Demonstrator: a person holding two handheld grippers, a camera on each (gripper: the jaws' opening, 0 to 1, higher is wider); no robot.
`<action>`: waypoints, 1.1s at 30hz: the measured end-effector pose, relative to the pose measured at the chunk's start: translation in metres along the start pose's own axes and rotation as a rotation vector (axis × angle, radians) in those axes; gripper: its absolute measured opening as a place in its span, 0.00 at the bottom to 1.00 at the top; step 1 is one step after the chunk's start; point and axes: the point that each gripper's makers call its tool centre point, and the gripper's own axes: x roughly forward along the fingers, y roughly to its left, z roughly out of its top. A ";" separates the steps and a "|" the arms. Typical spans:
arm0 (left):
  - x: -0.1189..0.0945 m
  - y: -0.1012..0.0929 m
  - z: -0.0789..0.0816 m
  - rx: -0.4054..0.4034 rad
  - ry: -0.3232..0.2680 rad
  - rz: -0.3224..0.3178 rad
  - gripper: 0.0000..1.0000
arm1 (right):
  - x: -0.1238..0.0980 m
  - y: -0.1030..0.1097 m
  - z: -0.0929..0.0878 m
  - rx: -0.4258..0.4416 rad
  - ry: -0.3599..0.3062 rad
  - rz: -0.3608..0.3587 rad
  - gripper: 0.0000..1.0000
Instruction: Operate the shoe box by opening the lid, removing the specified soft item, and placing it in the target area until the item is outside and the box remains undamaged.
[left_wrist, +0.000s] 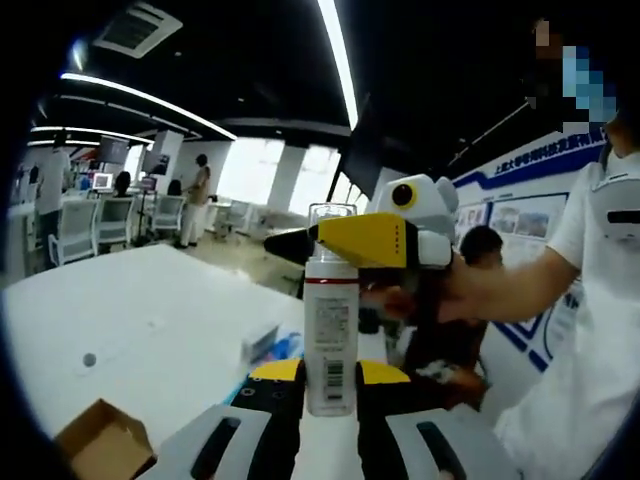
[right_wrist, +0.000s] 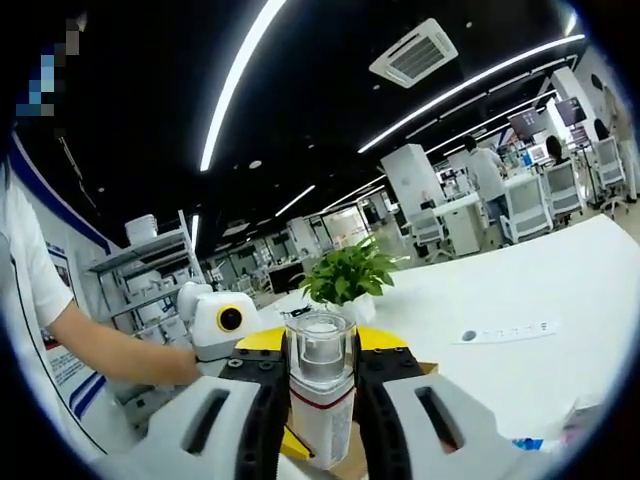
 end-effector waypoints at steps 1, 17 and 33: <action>0.000 0.001 -0.001 0.002 0.006 0.002 0.20 | 0.000 -0.001 -0.001 0.001 0.003 0.001 0.22; -0.007 0.020 -0.005 0.032 0.075 0.127 0.35 | -0.010 -0.042 -0.001 -0.022 0.004 -0.019 0.22; -0.034 0.019 -0.029 -0.015 0.063 0.269 0.38 | -0.017 -0.111 -0.002 -0.217 0.043 -0.015 0.22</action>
